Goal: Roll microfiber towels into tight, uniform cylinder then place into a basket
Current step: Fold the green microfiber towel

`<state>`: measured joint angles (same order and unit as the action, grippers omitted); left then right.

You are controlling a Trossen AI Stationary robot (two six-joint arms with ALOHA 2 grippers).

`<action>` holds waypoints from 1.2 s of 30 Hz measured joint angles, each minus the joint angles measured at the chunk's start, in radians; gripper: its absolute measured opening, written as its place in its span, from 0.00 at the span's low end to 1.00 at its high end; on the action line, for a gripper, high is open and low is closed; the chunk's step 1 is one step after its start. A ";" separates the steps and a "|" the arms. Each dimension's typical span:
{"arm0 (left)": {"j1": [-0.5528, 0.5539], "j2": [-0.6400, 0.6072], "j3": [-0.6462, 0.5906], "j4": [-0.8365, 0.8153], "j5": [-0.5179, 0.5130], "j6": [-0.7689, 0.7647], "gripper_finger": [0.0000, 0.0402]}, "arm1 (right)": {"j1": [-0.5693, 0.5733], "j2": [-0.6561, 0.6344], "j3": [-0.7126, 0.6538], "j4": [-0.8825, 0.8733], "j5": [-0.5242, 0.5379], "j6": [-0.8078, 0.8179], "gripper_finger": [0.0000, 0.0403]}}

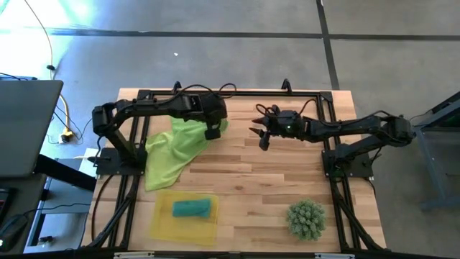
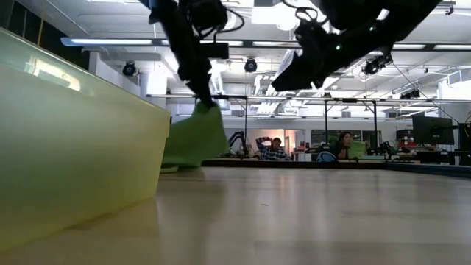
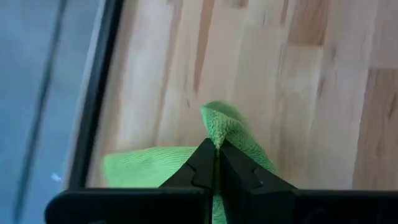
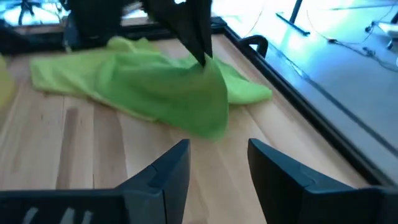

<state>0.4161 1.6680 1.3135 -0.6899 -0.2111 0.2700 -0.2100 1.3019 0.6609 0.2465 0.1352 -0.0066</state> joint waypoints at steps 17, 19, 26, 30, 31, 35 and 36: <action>-0.111 0.000 0.033 -0.002 -0.028 0.056 0.01 | 0.000 0.480 -0.001 0.529 -0.114 0.033 0.39; -0.115 0.000 0.033 -0.002 -0.028 0.056 0.01 | 0.000 0.507 -0.001 0.554 -0.114 0.031 0.39; -0.122 0.000 0.033 -0.002 -0.029 0.056 0.01 | 0.000 0.553 -0.001 0.597 -0.078 0.037 0.39; -0.123 0.000 0.032 -0.002 -0.042 0.056 0.01 | 0.000 0.553 -0.001 0.613 -0.074 0.074 0.39; -0.123 0.000 0.033 -0.002 -0.044 0.056 0.01 | 0.000 0.553 -0.001 0.620 -0.073 0.086 0.39; -0.123 0.000 0.033 -0.001 -0.056 0.056 0.01 | -0.001 0.553 -0.001 0.629 -0.029 0.140 0.39; -0.123 0.000 0.032 0.000 -0.067 0.056 0.01 | -0.001 0.553 -0.001 0.637 -0.022 0.147 0.39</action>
<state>0.2935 1.6680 1.3460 -0.6901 -0.2785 0.3258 -0.2108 1.8553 0.6601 0.8839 0.1132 0.1400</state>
